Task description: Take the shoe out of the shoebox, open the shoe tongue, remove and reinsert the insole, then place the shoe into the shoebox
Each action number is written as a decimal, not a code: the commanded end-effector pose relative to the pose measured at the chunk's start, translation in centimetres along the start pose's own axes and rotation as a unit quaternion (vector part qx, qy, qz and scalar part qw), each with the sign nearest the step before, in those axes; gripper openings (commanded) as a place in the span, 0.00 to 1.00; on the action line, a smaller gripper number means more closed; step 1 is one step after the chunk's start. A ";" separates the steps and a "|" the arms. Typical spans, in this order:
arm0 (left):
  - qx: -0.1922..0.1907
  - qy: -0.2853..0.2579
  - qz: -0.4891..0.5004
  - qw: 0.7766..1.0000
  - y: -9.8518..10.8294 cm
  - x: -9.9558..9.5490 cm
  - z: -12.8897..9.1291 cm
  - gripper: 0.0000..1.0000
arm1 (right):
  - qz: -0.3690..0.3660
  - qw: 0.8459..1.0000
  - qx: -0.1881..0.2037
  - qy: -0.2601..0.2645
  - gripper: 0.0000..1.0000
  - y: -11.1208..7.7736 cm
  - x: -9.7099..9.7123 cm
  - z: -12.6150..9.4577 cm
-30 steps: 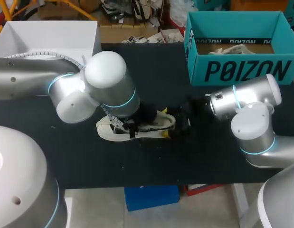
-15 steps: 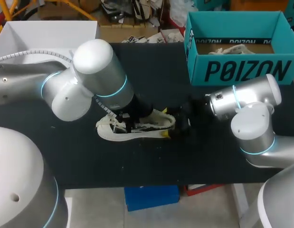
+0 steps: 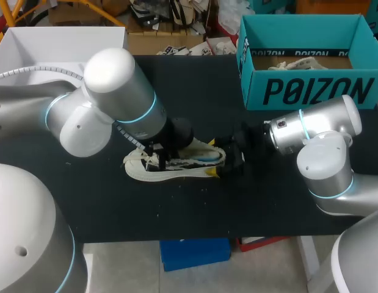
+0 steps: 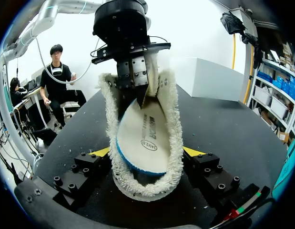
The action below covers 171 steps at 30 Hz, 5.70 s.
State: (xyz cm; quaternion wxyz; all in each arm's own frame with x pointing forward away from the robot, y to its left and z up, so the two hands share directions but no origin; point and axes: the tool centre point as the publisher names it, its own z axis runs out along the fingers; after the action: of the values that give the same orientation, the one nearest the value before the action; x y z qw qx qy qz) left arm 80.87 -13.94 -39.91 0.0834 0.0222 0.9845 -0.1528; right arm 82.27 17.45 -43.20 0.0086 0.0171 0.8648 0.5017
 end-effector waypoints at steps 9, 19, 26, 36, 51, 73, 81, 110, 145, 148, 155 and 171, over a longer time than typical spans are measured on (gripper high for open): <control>0.013 0.009 0.008 1.000 -0.3 0.4 -0.9 0.00 | 0.000 1.000 0.001 0.000 0.00 -0.3 0.0 0.0; 0.027 0.028 0.023 0.999 -2.0 0.6 0.5 0.00 | 0.000 1.000 0.001 0.000 0.00 -0.3 0.0 0.0; 0.023 0.036 0.028 0.999 -3.6 0.1 1.8 0.00 | 0.000 1.000 0.001 0.000 0.00 -0.3 0.0 0.0; 0.012 -0.002 0.059 0.998 -3.8 1.1 1.6 0.53 | 0.000 1.000 0.001 0.000 0.00 -0.3 0.0 0.0; 0.002 -0.060 0.082 0.995 -6.3 1.0 3.0 0.48 | 0.000 1.000 0.001 0.000 0.00 -0.3 0.0 0.0; 0.008 -0.097 0.095 0.991 -8.9 0.1 2.9 0.00 | 0.000 1.000 0.001 0.000 0.00 -0.3 0.0 0.0; 0.034 -0.078 0.088 0.992 -7.7 1.0 0.3 0.00 | 0.000 1.000 0.001 0.000 0.00 -0.3 0.0 0.0; 0.399 0.122 0.074 0.906 -11.1 2.6 -20.3 0.00 | 0.000 1.000 0.001 0.000 0.00 -0.3 0.0 0.0; 0.592 0.185 -0.087 0.779 -13.0 0.7 -27.4 0.00 | 0.000 1.000 0.001 0.000 0.00 -0.3 0.0 0.0; 0.595 0.182 -0.104 0.776 -13.7 0.5 -29.2 0.00 | 0.000 1.000 0.001 0.000 0.00 -0.3 0.0 0.0; 0.606 0.189 -0.148 0.758 -14.8 0.7 -32.7 0.00 | 0.000 1.000 0.001 0.000 0.00 -0.3 0.0 0.0; 0.598 0.197 -0.156 0.761 -15.5 1.0 -36.4 0.00 | 0.000 1.000 0.001 0.000 0.00 -0.3 0.0 0.0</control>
State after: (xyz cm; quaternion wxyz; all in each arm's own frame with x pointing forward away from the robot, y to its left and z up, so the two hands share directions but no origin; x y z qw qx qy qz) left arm 73.39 -17.58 -1.20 -0.1722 -0.0520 0.6769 -0.7137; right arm 82.25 17.38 -43.21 0.0088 0.0171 0.8648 0.5017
